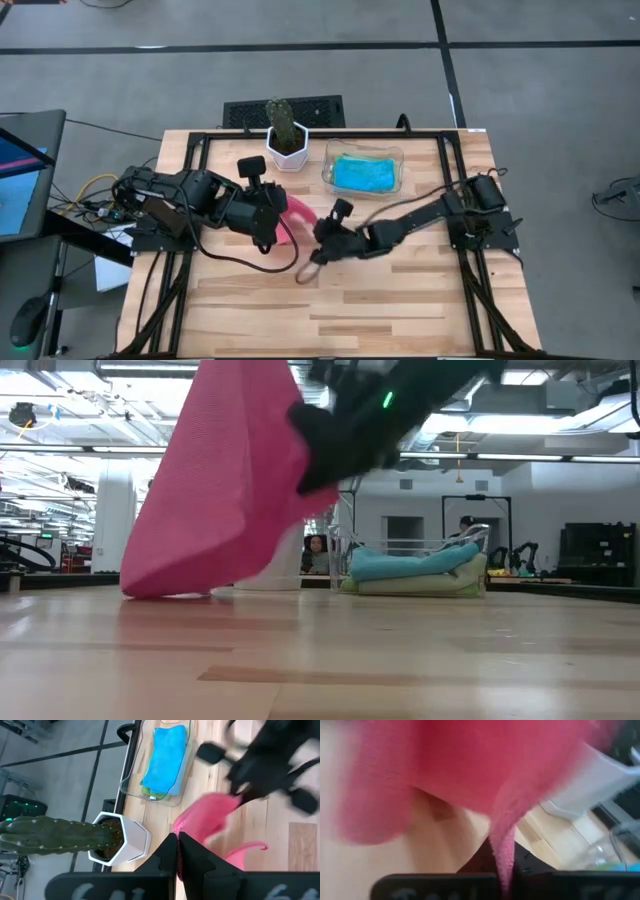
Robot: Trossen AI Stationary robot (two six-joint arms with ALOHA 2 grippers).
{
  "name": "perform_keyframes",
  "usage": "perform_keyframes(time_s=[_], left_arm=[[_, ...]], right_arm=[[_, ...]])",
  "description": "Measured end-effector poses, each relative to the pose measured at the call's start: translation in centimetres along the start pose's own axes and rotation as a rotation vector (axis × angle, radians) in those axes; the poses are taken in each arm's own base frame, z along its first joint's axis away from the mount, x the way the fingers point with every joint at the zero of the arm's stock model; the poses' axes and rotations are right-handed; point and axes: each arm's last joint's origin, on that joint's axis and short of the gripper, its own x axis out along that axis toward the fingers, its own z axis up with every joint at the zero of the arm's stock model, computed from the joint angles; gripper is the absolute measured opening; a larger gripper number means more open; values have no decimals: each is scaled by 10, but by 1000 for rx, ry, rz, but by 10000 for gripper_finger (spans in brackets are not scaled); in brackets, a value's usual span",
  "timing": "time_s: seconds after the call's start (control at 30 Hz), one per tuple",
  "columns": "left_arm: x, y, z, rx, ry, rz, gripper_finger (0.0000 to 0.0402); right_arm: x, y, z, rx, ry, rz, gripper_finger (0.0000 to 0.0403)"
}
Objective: Fold microfiber towels
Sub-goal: Fold the pink towel
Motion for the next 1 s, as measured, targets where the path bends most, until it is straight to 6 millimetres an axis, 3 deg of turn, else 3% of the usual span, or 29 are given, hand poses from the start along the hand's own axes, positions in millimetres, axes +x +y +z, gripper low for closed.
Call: perform_keyframes(time_s=[0.27, 0.37, 0.47, 0.6, 0.73, 1.0], left_arm=[[0, 0, 0, -34, 0, 2, 0], [2, -1, 1, -30, -2, 31, 0], [3, 1, 2, -14, -16, 89, 0], [9, 9, 5, -22, -28, 168, 0], [32, 16, 14, -1, -36, 198, 0], [80, 38, 17, 63, 23, 291, 0]], right_arm=[[-97, -2, 28, -38, -79, 148, 8], [-131, -15, 29, -45, -52, 200, 7], [-152, -36, 21, -42, 58, 203, 7], [-164, -64, 13, -18, 168, 142, 7], [-168, -83, 14, -53, 203, 141, 7], [-148, -118, 20, -133, 246, 49, 7]])
